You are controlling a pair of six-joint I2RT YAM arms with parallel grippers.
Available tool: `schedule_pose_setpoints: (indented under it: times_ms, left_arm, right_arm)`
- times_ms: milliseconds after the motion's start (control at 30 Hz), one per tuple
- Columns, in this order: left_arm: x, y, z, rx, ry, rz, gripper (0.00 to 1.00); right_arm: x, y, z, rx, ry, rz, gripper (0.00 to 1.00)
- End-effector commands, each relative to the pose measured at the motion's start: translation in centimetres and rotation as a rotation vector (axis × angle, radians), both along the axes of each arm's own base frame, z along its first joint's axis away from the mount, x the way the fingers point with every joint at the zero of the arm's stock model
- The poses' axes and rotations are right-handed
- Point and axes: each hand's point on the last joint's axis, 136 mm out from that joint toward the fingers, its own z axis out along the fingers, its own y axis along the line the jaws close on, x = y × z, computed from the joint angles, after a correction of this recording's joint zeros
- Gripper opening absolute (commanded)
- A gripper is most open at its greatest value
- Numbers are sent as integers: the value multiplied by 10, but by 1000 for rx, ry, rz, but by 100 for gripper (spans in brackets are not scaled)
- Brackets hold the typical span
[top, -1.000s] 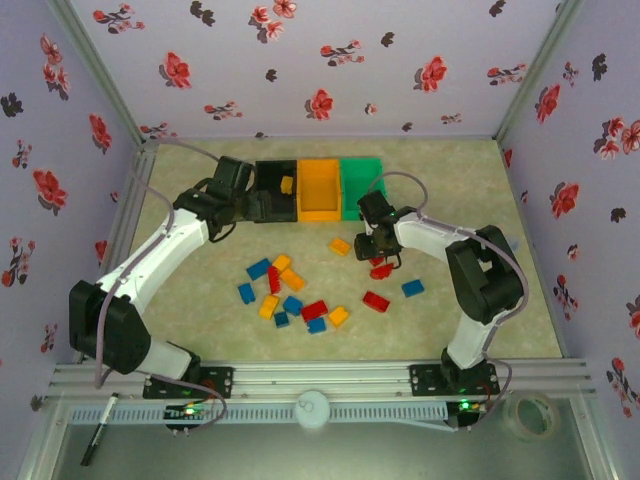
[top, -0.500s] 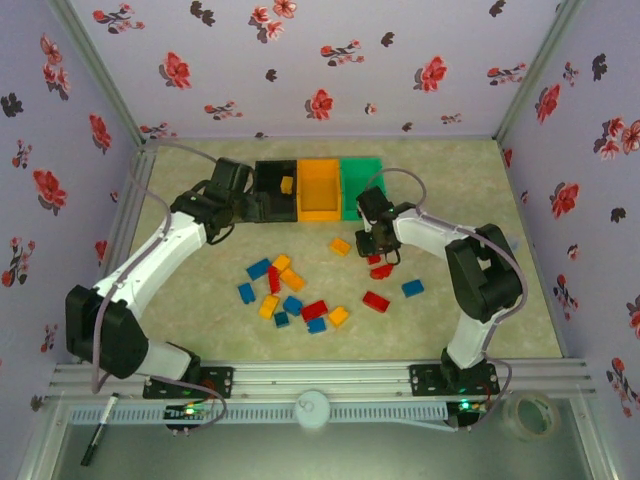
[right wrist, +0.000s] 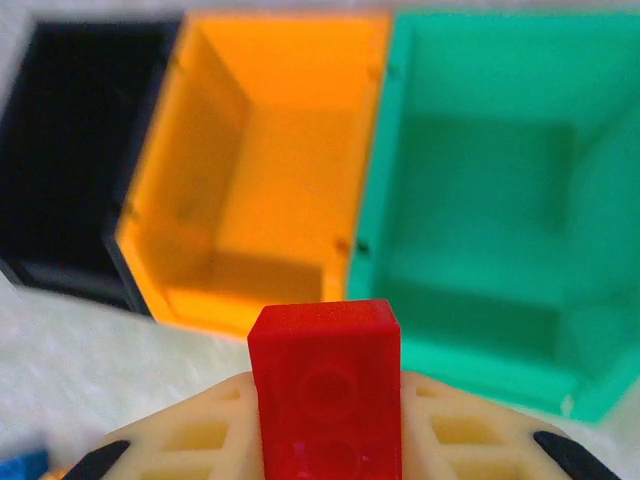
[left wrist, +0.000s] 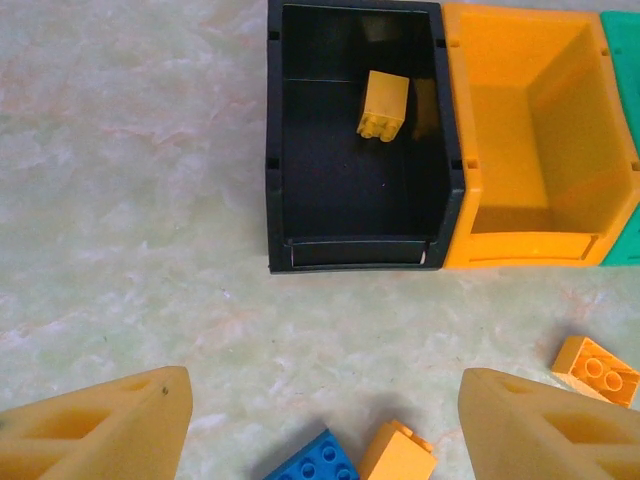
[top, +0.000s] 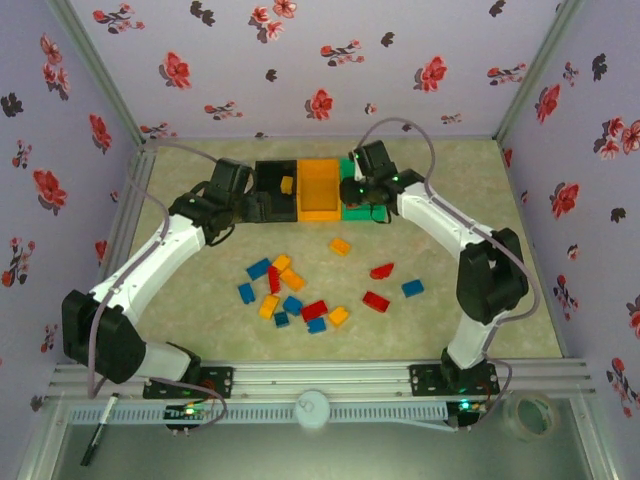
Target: Sort the legos into containers by color
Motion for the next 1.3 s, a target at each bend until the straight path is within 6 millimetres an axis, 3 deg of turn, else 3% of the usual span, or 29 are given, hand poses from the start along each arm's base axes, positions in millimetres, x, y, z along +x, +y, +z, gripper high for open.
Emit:
schedule_pose_setpoints:
  times_ms: [0,233,433,500,600,700,1100,1267]
  left_arm:
    - [-9,5,-1,16,1,5,71]
    - [-14,7,-2,16,6,7,71]
    - [-21,11,-7,16,12,8,71]
    - [-23,12,-8,19,14,10,71]
    - [-25,13,-12,21,23,12,71]
    - [-26,14,-15,23,28,14,72]
    - [-54,19,-36,18,113,46,73]
    - [-58,10,-45,8,138,33,73]
  right_arm:
    - [29,23,15,113,-45,-35,24]
    - [71,51,11,162,-87,-57,25]
    - [95,74,-15,178,-55,-44,28]
    - [101,79,-21,179,-47,-36,36]
    - [106,84,-25,171,-36,-23,58]
    - [106,82,-20,160,-49,-23,67]
    - [69,59,-7,185,-83,-43,67]
    - [48,46,-7,153,-86,-31,67]
